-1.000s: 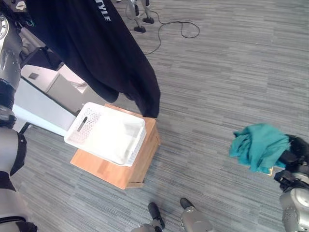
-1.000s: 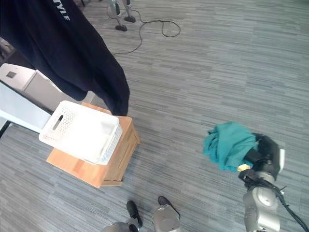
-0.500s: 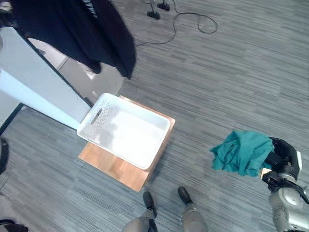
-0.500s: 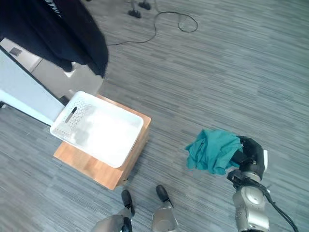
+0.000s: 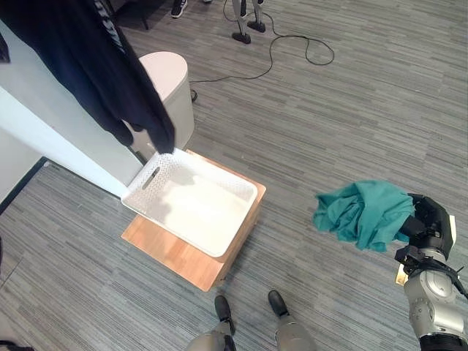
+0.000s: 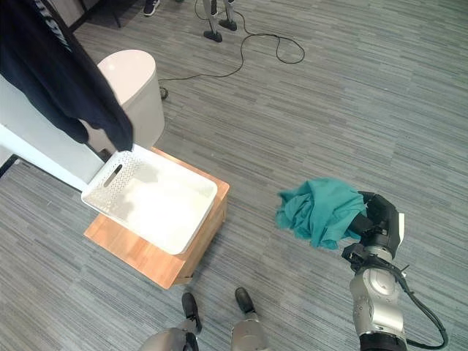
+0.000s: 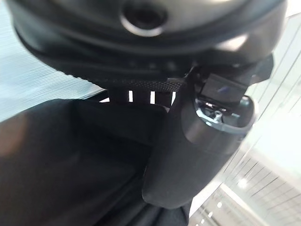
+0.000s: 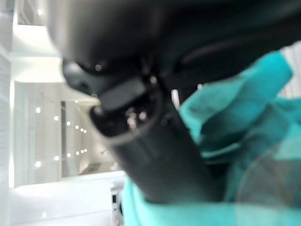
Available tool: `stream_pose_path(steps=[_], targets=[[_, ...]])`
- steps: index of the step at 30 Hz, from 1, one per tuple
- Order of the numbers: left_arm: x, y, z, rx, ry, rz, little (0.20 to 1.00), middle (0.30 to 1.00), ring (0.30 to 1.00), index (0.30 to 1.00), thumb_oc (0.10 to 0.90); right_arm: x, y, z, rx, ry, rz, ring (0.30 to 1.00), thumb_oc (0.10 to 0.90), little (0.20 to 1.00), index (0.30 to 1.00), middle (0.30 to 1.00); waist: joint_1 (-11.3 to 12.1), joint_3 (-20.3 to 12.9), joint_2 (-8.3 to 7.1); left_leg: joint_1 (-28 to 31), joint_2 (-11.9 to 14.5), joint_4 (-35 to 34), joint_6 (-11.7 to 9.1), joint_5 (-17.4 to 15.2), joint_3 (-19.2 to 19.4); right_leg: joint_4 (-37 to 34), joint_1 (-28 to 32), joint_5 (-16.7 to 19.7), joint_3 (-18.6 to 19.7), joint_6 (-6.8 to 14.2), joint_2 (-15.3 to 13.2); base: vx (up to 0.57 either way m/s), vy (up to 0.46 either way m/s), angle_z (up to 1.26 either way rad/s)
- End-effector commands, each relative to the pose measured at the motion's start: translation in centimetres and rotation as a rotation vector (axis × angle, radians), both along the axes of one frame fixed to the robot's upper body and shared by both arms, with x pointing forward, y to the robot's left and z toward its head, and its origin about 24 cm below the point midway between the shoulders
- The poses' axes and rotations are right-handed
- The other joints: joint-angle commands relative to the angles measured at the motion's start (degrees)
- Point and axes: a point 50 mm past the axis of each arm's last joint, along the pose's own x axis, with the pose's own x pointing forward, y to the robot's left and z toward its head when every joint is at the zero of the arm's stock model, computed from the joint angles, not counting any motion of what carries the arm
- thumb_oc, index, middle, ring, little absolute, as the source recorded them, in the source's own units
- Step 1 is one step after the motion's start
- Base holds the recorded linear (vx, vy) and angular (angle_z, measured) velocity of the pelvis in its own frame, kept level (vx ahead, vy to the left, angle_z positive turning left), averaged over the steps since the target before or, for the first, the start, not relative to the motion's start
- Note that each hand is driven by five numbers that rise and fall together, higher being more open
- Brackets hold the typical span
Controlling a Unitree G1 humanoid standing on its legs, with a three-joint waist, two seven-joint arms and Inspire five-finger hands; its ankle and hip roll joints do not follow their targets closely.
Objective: Pick up bed clothes into laundry basket.
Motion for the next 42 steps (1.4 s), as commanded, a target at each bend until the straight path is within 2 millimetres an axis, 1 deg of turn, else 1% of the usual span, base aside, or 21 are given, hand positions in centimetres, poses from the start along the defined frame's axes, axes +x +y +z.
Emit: stream_pose_path(steps=[1, 4, 5, 7, 8, 9, 12, 15, 20, 26, 29, 32, 33, 34, 35, 37, 38, 39, 40, 41, 42], targets=[[-3.1, 0.4, 4.4, -0.046, -0.256, -0.029, 0.3, 0.3, 0.3, 0.3, 0.4, 0.2, -2.2, 6.8, -0.18, -0.242, -0.036, 0.3, 0.4, 0.3, 0.3, 0.3, 1.5, -5.32, 0.68, 2.32, 1.21, 0.05, -5.3, -4.54, 2.17, 5.39, 2.57, -11.47, -0.79, 4.06, -2.11, -0.04, -0.004, 0.0], [-2.1, -0.3, 2.6, 0.028, -0.169, -0.055, 0.3, 0.3, 0.3, 0.3, 0.4, 0.5, -1.9, 6.9, -0.188, -0.239, -0.02, 0.3, 0.4, 0.3, 0.3, 0.3, 1.6, -4.45, 0.51, 2.05, 1.5, 0.05, -5.29, -4.22, 2.32, 6.0, 1.84, -11.63, -0.28, 3.86, -1.73, -0.04, -0.002, -0.03], [-2.1, -0.2, 2.5, 0.027, -0.169, -0.053, 0.3, 0.3, 0.3, 0.3, 0.4, 0.6, -1.9, 6.9, -0.19, -0.239, -0.018, 0.3, 0.4, 0.3, 0.3, 0.3, 1.58, -4.45, 0.57, 2.08, 1.52, 0.05, -5.3, -4.21, 2.38, 6.08, 1.81, -11.65, -0.21, 3.85, -1.7, -0.02, 0.0, -0.03], [-1.6, -0.6, 1.2, 0.032, -0.135, -0.09, 0.3, 0.3, 0.3, 0.3, 0.4, 0.8, -1.7, 7.1, -0.194, -0.249, -0.009, 0.3, 0.4, 0.3, 0.3, 0.3, 1.71, -3.86, 0.32, 2.02, 1.6, 0.07, -5.34, -4.11, 2.5, 6.23, 1.61, -11.69, 0.05, 3.73, -1.46, 0.0, 0.0, 0.0], [-1.6, -0.5, 1.1, 0.03, -0.135, -0.089, 0.3, 0.3, 0.3, 0.3, 0.4, 0.8, -1.7, 7.1, -0.195, -0.248, -0.008, 0.3, 0.4, 0.3, 0.3, 0.3, 1.68, -3.88, 0.4, 2.04, 1.61, 0.06, -5.34, -4.11, 2.54, 6.26, 1.6, -11.69, 0.09, 3.73, -1.45, 0.0, 0.0, 0.0], [-1.4, -0.7, 0.5, 0.028, -0.121, -0.106, 0.3, 0.3, 0.3, 0.3, 0.4, 0.8, -1.7, 7.3, -0.199, -0.253, -0.005, 0.3, 0.4, 0.3, 0.3, 0.3, 1.73, -3.66, 0.43, 1.99, 1.67, 0.07, -5.38, -4.07, 2.57, 6.3, 1.47, -11.75, 0.11, 3.7, -1.37, 0.0, 0.0, 0.0], [-1.0, -1.2, -0.3, 0.045, -0.096, -0.128, 0.3, 0.3, 0.3, 0.3, 0.4, 1.1, -1.7, 7.6, -0.208, -0.262, -0.007, 0.3, 0.4, 0.3, 0.3, 0.3, 1.82, -3.11, 0.34, 1.74, 1.82, 0.08, -5.4, -4.0, 2.62, 6.45, 1.1, -11.79, 0.31, 3.65, -1.16, -0.03, -0.004, -0.03], [-1.1, -1.9, -0.5, 0.085, -0.092, -0.156, 0.3, 0.3, 0.3, 0.3, 0.4, 1.0, -1.8, 7.7, -0.211, -0.26, -0.015, 0.3, 0.4, 0.3, 0.3, 0.3, 2.06, -2.8, 0.18, 1.5, 1.97, 0.09, -5.41, -3.88, 2.66, 6.44, 0.92, -11.77, 0.32, 3.58, -1.16, -0.01, -0.001, -0.01], [-0.8, -2.9, -2.1, 0.115, -0.054, -0.201, 0.3, 0.3, 0.3, 0.3, 0.4, 0.9, -1.9, 7.5, -0.21, -0.26, -0.023, 0.3, 0.4, 0.3, 0.3, 0.3, 2.28, -2.52, 0.14, 1.25, 2.0, 0.13, -5.41, -3.76, 2.6, 6.55, 0.77, -11.93, 0.41, 3.45, -1.07, 0.0, 0.0, 0.0], [-0.2, -4.3, -4.0, 0.154, 0.0, -0.26, 0.3, 0.3, 0.3, 0.3, 0.4, 1.3, -1.7, 7.7, -0.222, -0.258, -0.019, 0.3, 0.4, 0.3, 0.3, 0.3, 2.44, -1.72, 0.26, 0.9, 1.99, 0.13, -5.38, -3.67, 2.52, 7.14, 0.04, -12.06, 0.49, 3.27, -0.87, 0.0, 0.0, 0.0], [0.1, -5.2, -5.4, 0.187, 0.044, -0.294, 0.3, 0.3, 0.3, 0.3, 0.4, 1.3, -1.8, 7.9, -0.228, -0.261, -0.025, 0.3, 0.4, 0.3, 0.3, 0.3, 2.57, -1.19, 0.25, 0.66, 2.04, 0.16, -5.33, -3.58, 2.37, 7.32, -0.29, -12.11, 0.53, 3.19, -0.73, 0.0, 0.0, 0.0], [0.1, -5.7, -6.9, 0.217, 0.095, -0.318, 0.3, 0.3, 0.3, 0.3, 0.4, 1.2, -2.1, 7.9, -0.232, -0.258, -0.04, 0.3, 0.4, 0.3, 0.3, 0.3, 2.65, -0.71, 0.12, 0.38, 2.08, 0.18, -5.34, -3.44, 2.3, 7.33, -0.51, -12.1, 0.55, 3.02, -0.52, 0.0, 0.0, 0.0], [0.1, -5.7, -6.9, 0.217, 0.095, -0.318, 0.3, 0.3, 0.3, 0.3, 0.4, 1.2, -2.1, 8.0, -0.232, -0.258, -0.04, 0.3, 0.4, 0.3, 0.3, 0.3, 2.62, -0.73, 0.15, 0.38, 2.08, 0.17, -5.34, -3.44, 2.3, 7.33, -0.52, -12.1, 0.56, 3.02, -0.52, 0.0, 0.0, 0.0], [0.3, -5.9, -8.5, 0.205, 0.132, -0.333, 0.3, 0.3, 0.3, 0.3, 0.4, 1.1, -2.1, 7.9, -0.226, -0.265, -0.049, 0.3, 0.4, 0.3, 0.3, 0.3, 2.71, -0.32, -0.21, 0.12, 2.16, 0.18, -5.38, -3.39, 2.24, 7.33, -0.77, -12.06, 0.63, 2.87, -0.38, 0.0, 0.0, 0.0], [0.3, -5.8, -8.5, 0.203, 0.133, -0.332, 0.3, 0.3, 0.3, 0.3, 0.4, 1.1, -2.1, 7.9, -0.228, -0.265, -0.048, 0.3, 0.4, 0.3, 0.3, 0.3, 2.67, -0.36, -0.14, 0.12, 2.16, 0.18, -5.38, -3.39, 2.25, 7.35, -0.78, -12.07, 0.64, 2.87, -0.37, 0.0, 0.0, 0.0], [0.8, -6.5, -10.6, 0.224, 0.203, -0.341, 0.3, 0.3, 0.3, 0.3, 0.4, 1.3, -1.9, 8.0, -0.222, -0.269, -0.045, 0.3, 0.4, 0.3, 0.3, 0.3, 2.48, 0.25, -0.38, -0.17, 2.25, 0.19, -5.38, -3.36, 2.26, 7.66, -1.28, -12.11, 0.82, 2.71, -0.14, 0.0, 0.0, 0.0], [0.8, -6.5, -10.6, 0.225, 0.203, -0.34, 0.3, 0.3, 0.3, 0.3, 0.4, 1.2, -1.9, 7.9, -0.223, -0.268, -0.045, 0.3, 0.4, 0.3, 0.3, 0.3, 2.48, 0.22, -0.36, -0.18, 2.25, 0.19, -5.38, -3.35, 2.26, 7.71, -1.32, -12.13, 0.83, 2.71, -0.12, 0.0, 0.0, 0.0], [1.0, -6.8, -11.4, 0.214, 0.223, -0.351, 0.3, 0.3, 0.3, 0.3, 0.4, 1.3, -1.8, 7.9, -0.22, -0.268, -0.043, 0.3, 0.4, 0.3, 0.3, 0.3, 2.44, 0.42, -0.47, -0.28, 2.3, 0.2, -5.38, -3.32, 2.29, 7.84, -1.53, -12.13, 0.98, 2.63, 0.01, 0.0, 0.0, 0.0], [1.5, -7.0, -13.3, 0.176, 0.279, -0.371, 0.3, 0.3, 0.3, 0.3, 0.4, 1.4, -1.6, 7.8, -0.213, -0.264, -0.037, 0.3, 0.4, 0.3, 0.3, 0.3, 2.32, 0.83, -0.74, -0.39, 2.44, 0.2, -5.37, -3.34, 2.4, 7.96, -1.92, -12.02, 1.03, 2.53, 0.22, -0.02, -0.007, -0.04], [1.7, -7.3, -14.5, 0.185, 0.323, -0.369, 0.3, 0.3, 0.3, 0.3, 0.4, 1.5, -1.5, 7.7, -0.215, -0.258, -0.033, 0.3, 0.4, 0.3, 0.3, 0.3, 2.12, 1.06, -0.92, -0.5, 2.53, 0.19, -5.37, -3.35, 2.44, 7.95, -2.13, -11.94, 1.17, 2.48, 0.35, -0.02, -0.005, -0.05], [1.7, -7.3, -14.6, 0.185, 0.324, -0.368, 0.3, 0.3, 0.3, 0.3, 0.4, 1.5, -1.6, 7.7, -0.217, -0.257, -0.033, 0.3, 0.4, 0.3, 0.3, 0.3, 2.13, 1.01, -0.86, -0.51, 2.54, 0.19, -5.37, -3.34, 2.45, 7.96, -2.16, -11.93, 1.18, 2.48, 0.36, -0.01, -0.005, -0.03]])
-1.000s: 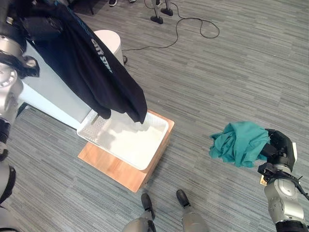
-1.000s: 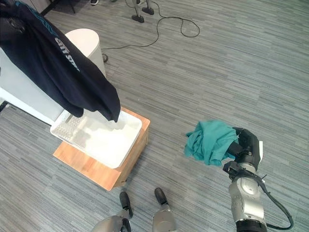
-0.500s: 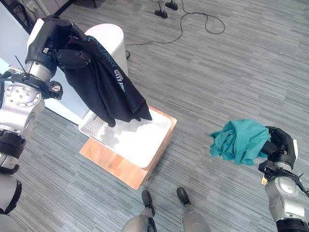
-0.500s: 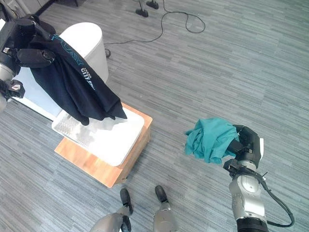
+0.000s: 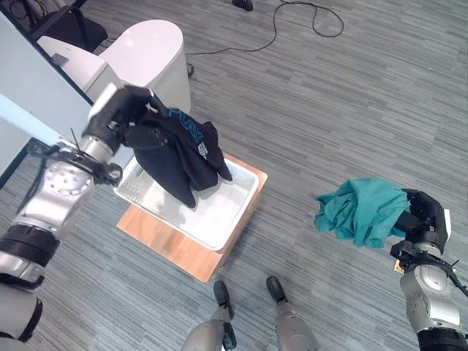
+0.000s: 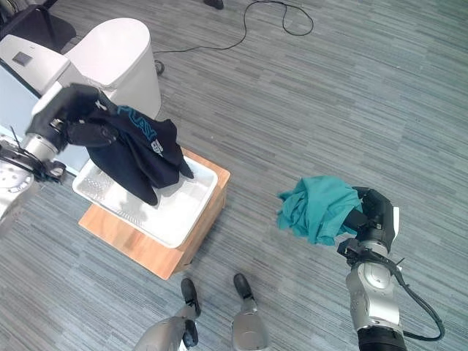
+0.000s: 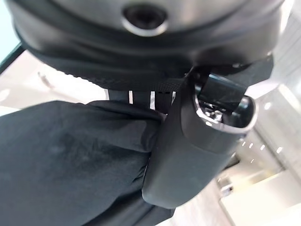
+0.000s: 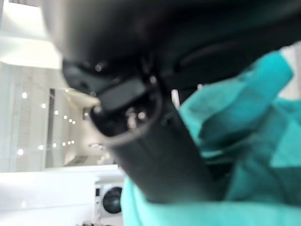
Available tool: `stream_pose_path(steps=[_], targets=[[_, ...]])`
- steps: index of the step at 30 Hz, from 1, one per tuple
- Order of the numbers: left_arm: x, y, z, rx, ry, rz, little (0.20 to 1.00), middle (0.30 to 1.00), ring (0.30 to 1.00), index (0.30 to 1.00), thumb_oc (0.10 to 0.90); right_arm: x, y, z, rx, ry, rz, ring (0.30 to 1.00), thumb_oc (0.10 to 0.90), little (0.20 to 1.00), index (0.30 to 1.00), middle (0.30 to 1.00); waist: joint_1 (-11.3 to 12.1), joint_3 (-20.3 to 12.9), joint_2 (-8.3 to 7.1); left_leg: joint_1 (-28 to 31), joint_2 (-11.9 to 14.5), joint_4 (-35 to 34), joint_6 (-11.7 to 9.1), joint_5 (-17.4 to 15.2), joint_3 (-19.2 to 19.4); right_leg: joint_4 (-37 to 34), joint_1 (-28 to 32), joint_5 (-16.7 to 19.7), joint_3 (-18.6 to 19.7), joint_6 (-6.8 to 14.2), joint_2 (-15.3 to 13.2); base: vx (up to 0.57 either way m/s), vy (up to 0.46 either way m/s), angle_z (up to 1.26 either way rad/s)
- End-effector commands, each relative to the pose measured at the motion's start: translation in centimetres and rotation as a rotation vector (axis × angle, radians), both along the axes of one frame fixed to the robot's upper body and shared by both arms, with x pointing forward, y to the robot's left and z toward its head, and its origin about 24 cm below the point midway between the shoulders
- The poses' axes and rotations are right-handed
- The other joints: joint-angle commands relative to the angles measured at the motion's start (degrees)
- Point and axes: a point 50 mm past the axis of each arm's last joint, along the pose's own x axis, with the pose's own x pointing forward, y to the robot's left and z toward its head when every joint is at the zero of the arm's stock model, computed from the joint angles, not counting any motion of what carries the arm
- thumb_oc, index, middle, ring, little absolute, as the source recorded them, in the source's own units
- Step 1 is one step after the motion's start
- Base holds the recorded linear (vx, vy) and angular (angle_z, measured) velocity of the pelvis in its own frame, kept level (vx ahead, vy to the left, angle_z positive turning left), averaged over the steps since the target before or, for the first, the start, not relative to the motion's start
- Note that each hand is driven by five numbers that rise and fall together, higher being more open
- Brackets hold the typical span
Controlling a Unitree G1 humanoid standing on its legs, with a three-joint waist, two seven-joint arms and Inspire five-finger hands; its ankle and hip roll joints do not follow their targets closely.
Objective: Pick up bed clothes into laundry basket.
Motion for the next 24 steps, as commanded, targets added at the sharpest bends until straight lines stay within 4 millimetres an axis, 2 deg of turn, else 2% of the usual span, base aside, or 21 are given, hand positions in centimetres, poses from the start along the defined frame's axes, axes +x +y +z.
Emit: stream_pose_path(steps=[1, 2, 3, 7, 9, 12, 13, 17, 19, 24], targets=[[0.3, -0.4, 3.6, -0.01, -0.159, -0.008, 0.3, 0.3, 0.3, 0.3, 0.4, 0.5, -2.1, 7.2, -0.178, -0.257, -0.046, 0.3, 0.4, 0.3, 0.3, 0.3, 0.66, -2.32, -0.46, 1.77, 2.34, 0.2, -5.34, -3.36, 1.06, 7.96, 0.73, -12.21, -0.03, 2.84, 0.16, 0.0, 0.0, 0.0], [0.8, -0.5, 1.7, -0.009, -0.092, 0.007, 0.3, 0.3, 0.3, 0.3, 0.4, 0.7, -1.9, 7.2, -0.176, -0.258, -0.038, 0.3, 0.4, 0.3, 0.3, 0.3, 0.42, -2.07, -0.88, 1.58, 2.5, 0.19, -5.36, -3.36, 1.26, 7.92, 0.46, -12.03, 0.21, 2.8, 0.31, 0.0, 0.0, 0.0], [0.8, -0.6, 1.6, -0.009, -0.091, 0.007, 0.3, 0.3, 0.3, 0.3, 0.4, 0.7, -1.9, 7.2, -0.177, -0.257, -0.038, 0.3, 0.4, 0.3, 0.3, 0.3, 0.46, -2.11, -0.81, 1.57, 2.5, 0.18, -5.36, -3.36, 1.29, 7.91, 0.43, -12.02, 0.25, 2.8, 0.32, 0.0, 0.0, 0.0], [1.7, -1.6, -1.8, 0.057, 0.013, 0.031, 0.3, 0.3, 0.3, 0.3, 0.4, 0.7, -1.7, 7.0, -0.169, -0.256, -0.032, 0.3, 0.4, 0.3, 0.3, 0.3, -0.36, -1.82, -1.42, 1.31, 2.84, 0.13, -5.42, -3.52, 1.85, 7.64, -0.12, -11.71, 0.76, 2.73, 0.64, 0.0, 0.0, 0.0], [2.2, -2.9, -3.9, 0.107, 0.071, 0.029, 0.3, 0.3, 0.3, 0.3, 0.4, 0.6, -1.5, 6.8, -0.167, -0.25, -0.03, 0.3, 0.4, 0.3, 0.3, 0.3, -1.02, -1.9, -1.76, 1.17, 2.98, 0.06, -5.38, -3.66, 2.37, 7.29, -0.29, -11.44, 1.09, 2.73, 0.73, 0.03, 0.009, -0.03], [2.9, -3.9, -4.6, 0.15, 0.087, 0.036, 0.305, 0.305, 0.305, 0.305, 0.403, 0.7, -1.2, 6.6, -0.171, -0.244, -0.018, 0.3, 0.4, 0.3, 0.3, 0.3, -1.49, -2.07, -1.79, 1.16, 3.07, 0.06, -5.35, -3.83, 2.87, 7.05, -0.49, -11.19, 1.34, 2.79, 0.75, 0.03, 0.011, -0.13], [3.1, -4.1, -4.4, 0.175, 0.088, 0.038, 0.9, 0.9, 0.9, 0.9, 0.8, 0.7, -1.2, 6.6, -0.174, -0.239, -0.016, 0.3, 0.4, 0.3, 0.3, 0.3, -1.7, -2.08, -1.76, 1.15, 3.09, 0.06, -5.36, -3.88, 3.0, 6.96, -0.56, -11.09, 1.44, 2.83, 0.76, 0.02, 0.009, -0.17], [3.5, -4.3, -3.2, 0.158, 0.043, 0.049, 0.9, 0.9, 0.9, 0.9, 0.8, 0.5, -1.2, 6.3, -0.166, -0.235, -0.018, 0.3, 0.4, 0.3, 0.3, 0.3, -1.91, -2.3, -1.68, 1.26, 3.11, 0.06, -5.36, -4.06, 3.37, 6.74, -0.7, -10.89, 1.65, 2.94, 0.75, 0.02, 0.0, -0.06], [3.6, -4.0, -2.1, 0.088, -0.001, 0.064, 0.9, 0.9, 0.9, 0.9, 0.8, 0.3, -1.3, 5.8, -0.153, -0.224, -0.029, 0.3, 0.4, 0.3, 0.3, 0.3, -1.98, -2.61, -1.5, 1.44, 3.15, 0.06, -5.37, -4.19, 3.59, 6.65, -0.58, -10.95, 1.66, 2.93, 0.68, 0.03, -0.005, -0.06], [3.4, -3.8, -0.9, -0.054, -0.056, 0.063, 0.9, 0.9, 0.9, 0.9, 0.8, 0.1, -1.6, 5.5, -0.146, -0.216, -0.05, 0.3, 0.4, 0.3, 0.3, 0.3, -1.9, -3.14, -1.05, 1.76, 2.96, 0.06, -5.39, -4.32, 3.55, 6.56, -0.25, -11.2, 1.35, 2.75, 0.59, 0.02, 0.001, -0.07]])
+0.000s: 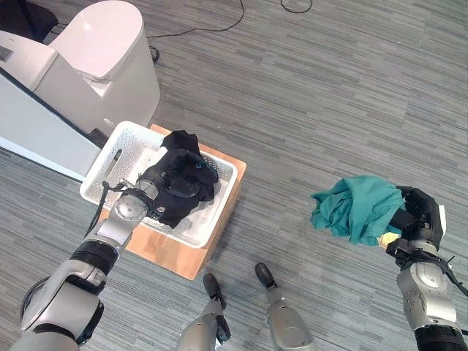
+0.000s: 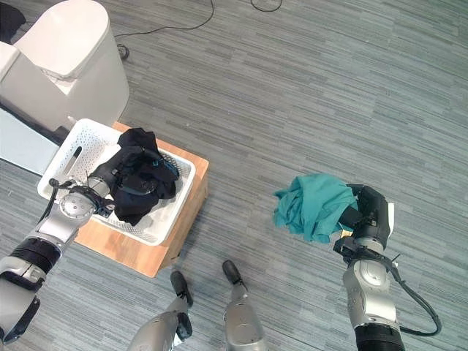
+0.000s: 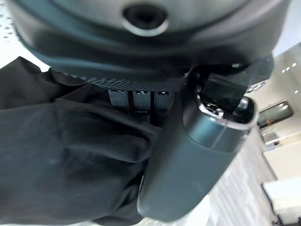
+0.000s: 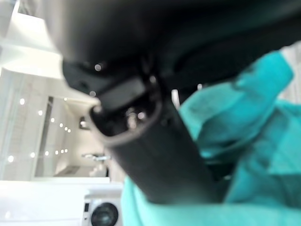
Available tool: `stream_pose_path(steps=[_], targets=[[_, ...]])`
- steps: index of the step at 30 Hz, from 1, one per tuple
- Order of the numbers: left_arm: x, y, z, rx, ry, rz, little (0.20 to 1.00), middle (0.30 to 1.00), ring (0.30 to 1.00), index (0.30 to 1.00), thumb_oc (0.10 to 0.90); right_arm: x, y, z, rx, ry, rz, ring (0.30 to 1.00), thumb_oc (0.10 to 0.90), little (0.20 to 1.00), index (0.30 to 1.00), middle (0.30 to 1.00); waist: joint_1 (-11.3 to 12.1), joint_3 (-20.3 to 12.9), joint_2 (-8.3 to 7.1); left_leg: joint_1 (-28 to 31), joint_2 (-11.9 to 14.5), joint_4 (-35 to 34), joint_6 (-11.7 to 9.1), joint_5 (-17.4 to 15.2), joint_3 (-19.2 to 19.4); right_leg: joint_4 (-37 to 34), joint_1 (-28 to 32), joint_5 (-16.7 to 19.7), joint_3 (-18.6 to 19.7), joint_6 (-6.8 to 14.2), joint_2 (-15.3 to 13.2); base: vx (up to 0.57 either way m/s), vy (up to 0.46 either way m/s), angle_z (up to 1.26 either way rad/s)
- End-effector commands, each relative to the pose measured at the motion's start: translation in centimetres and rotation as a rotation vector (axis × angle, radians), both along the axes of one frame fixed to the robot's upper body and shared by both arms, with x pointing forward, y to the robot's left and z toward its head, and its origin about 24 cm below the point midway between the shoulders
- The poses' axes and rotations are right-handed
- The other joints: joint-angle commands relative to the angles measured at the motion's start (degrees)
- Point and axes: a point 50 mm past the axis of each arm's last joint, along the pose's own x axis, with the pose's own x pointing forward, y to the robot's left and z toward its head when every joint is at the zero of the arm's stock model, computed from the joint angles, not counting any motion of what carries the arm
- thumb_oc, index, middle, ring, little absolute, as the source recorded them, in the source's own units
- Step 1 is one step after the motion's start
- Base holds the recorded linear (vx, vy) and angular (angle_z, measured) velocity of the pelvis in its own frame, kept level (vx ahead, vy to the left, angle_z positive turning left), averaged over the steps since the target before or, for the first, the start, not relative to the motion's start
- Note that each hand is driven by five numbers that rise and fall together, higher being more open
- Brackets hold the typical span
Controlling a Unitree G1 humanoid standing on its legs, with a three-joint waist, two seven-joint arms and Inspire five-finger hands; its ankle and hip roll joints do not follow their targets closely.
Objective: Pick up bed clothes into laundry basket.
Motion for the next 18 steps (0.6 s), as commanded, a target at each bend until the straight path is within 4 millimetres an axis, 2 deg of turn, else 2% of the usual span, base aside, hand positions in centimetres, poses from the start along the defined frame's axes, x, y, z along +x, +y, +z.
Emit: stream_pose_path(steps=[1, 7, 12, 16, 18], targets=[[1.1, -0.4, 7.0, -0.155, -0.295, -0.006, 0.9, 0.9, 0.9, 0.9, 0.8, -0.4, -2.3, 5.4, -0.119, -0.217, -0.076, 0.3, 0.4, 0.3, 0.3, 0.3, 1.54, -5.56, 1.26, 2.24, 2.08, 0.29, -5.4, -4.36, 1.0, 6.57, 1.51, -12.38, -1.26, 2.85, -0.27, 0.01, 0.001, -0.05], [-0.3, -0.3, 9.5, -0.284, -0.398, -0.073, 0.9, 0.9, 0.9, 0.9, 0.8, -0.6, -3.6, 6.4, -0.157, -0.224, -0.134, 0.3, 0.4, 0.3, 0.3, 0.3, 2.67, -5.73, 1.5, 2.34, 1.79, 0.29, -5.45, -4.45, 0.32, 6.59, 1.94, -12.77, -1.82, 2.61, -0.4, 0.0, -0.002, 0.02], [-1.4, 0.4, 9.8, -0.356, -0.429, -0.087, 0.9, 0.9, 0.9, 0.9, 0.8, -0.6, -4.2, 7.7, -0.188, -0.251, -0.155, 0.3, 0.4, 0.3, 0.3, 0.3, 3.38, -5.59, 1.31, 2.25, 1.75, 0.29, -5.45, -4.42, -0.2, 6.67, 2.07, -13.02, -2.3, 2.47, -0.41, -0.01, -0.009, 0.06], [-2.5, 1.3, 10.1, -0.458, -0.471, -0.089, 0.9, 0.9, 0.9, 0.9, 0.8, -0.6, -4.6, 8.8, -0.214, -0.28, -0.172, 0.3, 0.4, 0.3, 0.3, 0.3, 4.05, -5.57, 1.09, 2.09, 1.72, 0.29, -5.47, -4.35, -0.61, 6.82, 2.08, -13.18, -2.46, 2.33, -0.38, 0.0, -0.002, 0.01], [-4.3, 2.9, 10.4, -0.616, -0.568, -0.047, 0.9, 0.9, 0.9, 0.9, 0.8, -0.9, -5.5, 10.3, -0.26, -0.309, -0.217, 0.3, 0.4, 0.3, 0.3, 0.3, 5.12, -5.53, 0.33, 2.08, 1.37, 0.29, -5.45, -4.82, -1.11, 6.85, 2.46, -13.87, -2.81, 2.3, -0.76, 0.01, 0.002, 0.02]])
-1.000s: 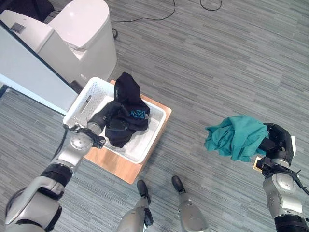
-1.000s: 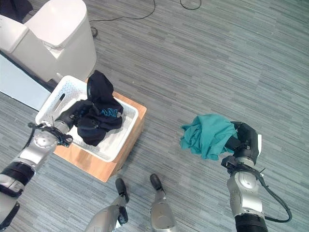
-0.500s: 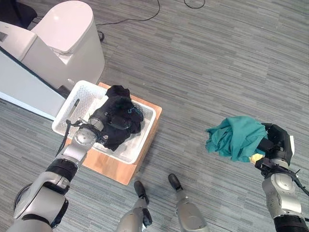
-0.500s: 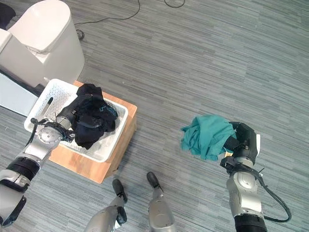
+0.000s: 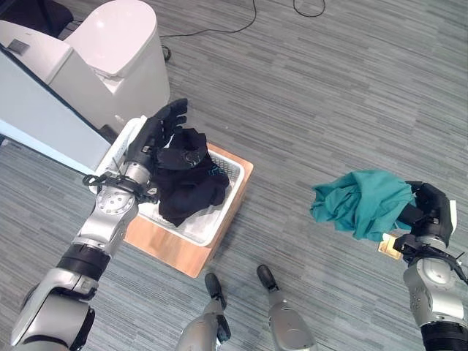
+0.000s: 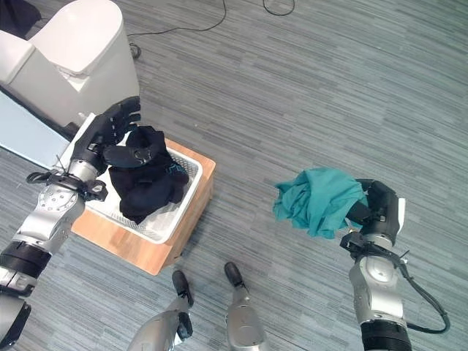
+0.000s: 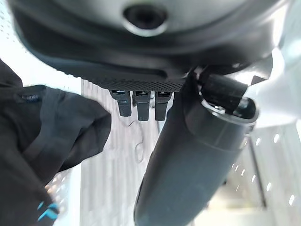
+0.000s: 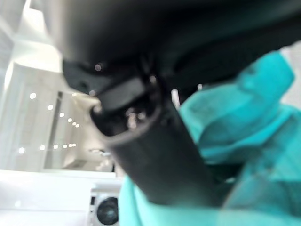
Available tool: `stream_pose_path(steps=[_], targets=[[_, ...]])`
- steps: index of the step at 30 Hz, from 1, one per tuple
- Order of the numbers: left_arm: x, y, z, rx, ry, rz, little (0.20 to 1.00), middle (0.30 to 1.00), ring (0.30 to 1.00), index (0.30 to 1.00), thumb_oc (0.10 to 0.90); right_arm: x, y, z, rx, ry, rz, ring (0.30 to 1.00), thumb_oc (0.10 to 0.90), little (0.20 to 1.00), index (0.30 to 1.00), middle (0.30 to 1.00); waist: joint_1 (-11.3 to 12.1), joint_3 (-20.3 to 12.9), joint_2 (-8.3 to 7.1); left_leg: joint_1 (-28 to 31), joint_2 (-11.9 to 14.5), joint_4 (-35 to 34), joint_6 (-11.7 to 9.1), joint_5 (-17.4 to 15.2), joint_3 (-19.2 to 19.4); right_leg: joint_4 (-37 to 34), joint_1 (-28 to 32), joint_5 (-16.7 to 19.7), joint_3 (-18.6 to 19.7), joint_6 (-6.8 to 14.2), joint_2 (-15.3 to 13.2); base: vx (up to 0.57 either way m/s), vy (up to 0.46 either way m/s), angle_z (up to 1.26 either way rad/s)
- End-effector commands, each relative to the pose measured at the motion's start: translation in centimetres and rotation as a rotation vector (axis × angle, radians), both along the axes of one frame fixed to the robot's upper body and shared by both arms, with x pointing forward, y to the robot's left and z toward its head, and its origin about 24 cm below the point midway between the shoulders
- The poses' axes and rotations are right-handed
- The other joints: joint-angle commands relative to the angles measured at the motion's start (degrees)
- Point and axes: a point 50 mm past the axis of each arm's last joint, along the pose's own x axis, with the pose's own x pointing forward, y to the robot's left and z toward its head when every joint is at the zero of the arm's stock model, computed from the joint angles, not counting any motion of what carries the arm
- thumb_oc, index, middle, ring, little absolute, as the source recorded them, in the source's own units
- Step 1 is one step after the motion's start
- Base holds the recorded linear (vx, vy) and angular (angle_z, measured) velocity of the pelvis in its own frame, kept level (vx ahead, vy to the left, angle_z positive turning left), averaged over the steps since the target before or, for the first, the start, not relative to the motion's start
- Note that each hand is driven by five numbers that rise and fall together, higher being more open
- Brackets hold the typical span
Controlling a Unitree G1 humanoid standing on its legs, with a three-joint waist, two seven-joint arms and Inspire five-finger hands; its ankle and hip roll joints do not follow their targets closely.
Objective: Pick up bed clothes into laundry basket.
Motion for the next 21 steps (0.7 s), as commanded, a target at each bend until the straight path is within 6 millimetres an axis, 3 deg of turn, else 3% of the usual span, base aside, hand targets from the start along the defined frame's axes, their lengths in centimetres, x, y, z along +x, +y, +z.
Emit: stream_pose_path(steps=[1, 6, 7, 8, 12, 13, 14, 17, 19, 20, 21], targets=[[-2.7, 2.9, 5.0, -0.234, -0.339, 0.077, 0.9, 0.9, 0.9, 0.9, 0.8, -1.0, -4.0, 9.0, -0.229, -0.284, -0.159, 0.3, 0.4, 0.3, 0.3, 0.3, 2.4, -5.33, 0.0, 1.81, 1.46, 0.09, -5.1, -4.8, 0.03, 6.82, 1.69, -13.54, -1.67, 2.29, -0.64, 0.0, 0.0, 0.0], [-5.5, 5.4, 0.8, -0.474, -0.345, 0.244, 0.9, 0.9, 0.9, 0.9, 0.8, -0.3, -3.8, 13.8, -0.404, -0.357, -0.16, 0.3, 0.4, 0.3, 0.3, 0.3, 4.54, -5.84, -1.56, 1.4, 1.48, 0.09, -5.1, -4.98, -0.33, 6.35, 1.97, -13.6, -2.26, 2.08, -0.85, -0.01, -0.033, 0.07], [-6.3, 6.2, -0.8, -0.516, -0.325, 0.311, 0.9, 0.9, 0.9, 0.9, 0.8, 0.0, -3.4, 16.5, -0.485, -0.402, -0.147, 0.3, 0.4, 0.3, 0.3, 0.3, 5.64, -6.13, -2.45, 1.61, 1.29, 0.09, -5.14, -5.43, -0.58, 6.04, 2.52, -13.97, -2.74, 2.05, -1.18, 0.01, -0.027, 0.1], [-6.3, 6.2, -0.8, -0.519, -0.326, 0.315, 0.9, 0.9, 0.9, 0.9, 0.8, 0.1, -3.4, 16.7, -0.487, -0.405, -0.143, 0.3, 0.4, 0.3, 0.3, 0.3, 5.53, -6.07, -2.25, 1.42, 1.51, 0.09, -5.2, -5.01, -0.48, 6.0, 2.3, -13.52, -2.59, 1.98, -0.95, 0.03, -0.026, 0.12], [-8.3, 6.9, -3.6, -0.555, -0.272, 0.394, 0.9, 0.9, 0.9, 0.9, 0.8, -0.5, -1.9, 24.6, -0.719, -0.531, -0.115, 0.3, 0.4, 0.3, 0.3, 0.3, 7.78, -6.83, -3.97, 1.48, 1.42, 0.09, -5.47, -5.35, -0.99, 5.51, 3.03, -13.79, -3.34, 1.84, -1.27, -0.01, -0.038, 0.13], [-9.1, 6.9, -4.6, -0.563, -0.239, 0.4, 0.9, 0.9, 0.9, 0.9, 0.8, -0.9, -0.7, 28.4, -0.868, -0.54, -0.096, 0.3, 0.4, 0.3, 0.3, 0.3, 8.94, -7.05, -4.59, 1.28, 1.58, 0.09, -5.61, -4.89, -1.2, 5.38, 3.07, -13.39, -3.51, 1.81, -1.17, -0.01, -0.034, 0.03], [-9.2, 6.9, -4.6, -0.565, -0.24, 0.402, 0.9, 0.9, 0.9, 0.9, 0.8, -0.8, -0.6, 28.5, -0.87, -0.542, -0.093, 0.3, 0.4, 0.3, 0.3, 0.3, 8.81, -7.11, -4.44, 1.19, 1.68, 0.09, -5.65, -4.84, -1.14, 5.36, 2.96, -13.27, -3.44, 1.78, -1.08, -0.04, -0.036, 0.16], [-10.4, 7.0, -5.7, -0.55, -0.2, 0.398, 0.9, 0.9, 0.9, 0.9, 0.8, -1.6, 1.4, 32.5, -1.088, -0.509, -0.076, 0.3, 0.4, 0.3, 0.3, 0.3, 10.86, -7.24, -6.02, 1.22, 1.39, 0.09, -5.69, -5.1, -1.7, 5.45, 3.47, -13.75, -4.04, 1.76, -1.36, 0.0, -0.016, 0.13], [-11.0, 7.4, -6.0, -0.54, -0.189, 0.405, 0.9, 0.9, 0.9, 0.9, 0.8, -1.9, 2.7, 34.2, -1.192, -0.493, -0.065, 0.3, 0.4, 0.3, 0.3, 0.3, 11.78, -7.4, -6.65, 0.74, 1.69, 0.09, -5.82, -4.66, -1.78, 5.44, 3.15, -13.23, -4.0, 1.68, -1.1, -0.04, -0.024, 0.08], [-11.8, 7.4, -6.4, -0.545, -0.178, 0.405, 0.9, 0.9, 0.9, 0.9, 0.8, -1.9, 4.4, 35.6, -1.305, -0.48, -0.048, 0.3, 0.4, 0.3, 0.3, 0.3, 12.4, -7.56, -7.35, 0.51, 1.65, 0.09, -5.82, -4.61, -1.98, 5.49, 3.1, -13.17, -4.19, 1.67, -1.16, -0.02, -0.015, 0.13], [-12.1, 7.5, -6.3, -0.537, -0.175, 0.401, 0.9, 0.9, 0.9, 0.9, 0.8, -2.2, 5.0, 36.1, -1.347, -0.484, -0.053, 0.3, 0.4, 0.3, 0.3, 0.3, 12.75, -7.54, -7.86, 0.39, 1.66, 0.09, -5.82, -4.57, -2.14, 5.51, 3.1, -13.11, -4.29, 1.68, -1.13, -0.02, -0.01, 0.16]])
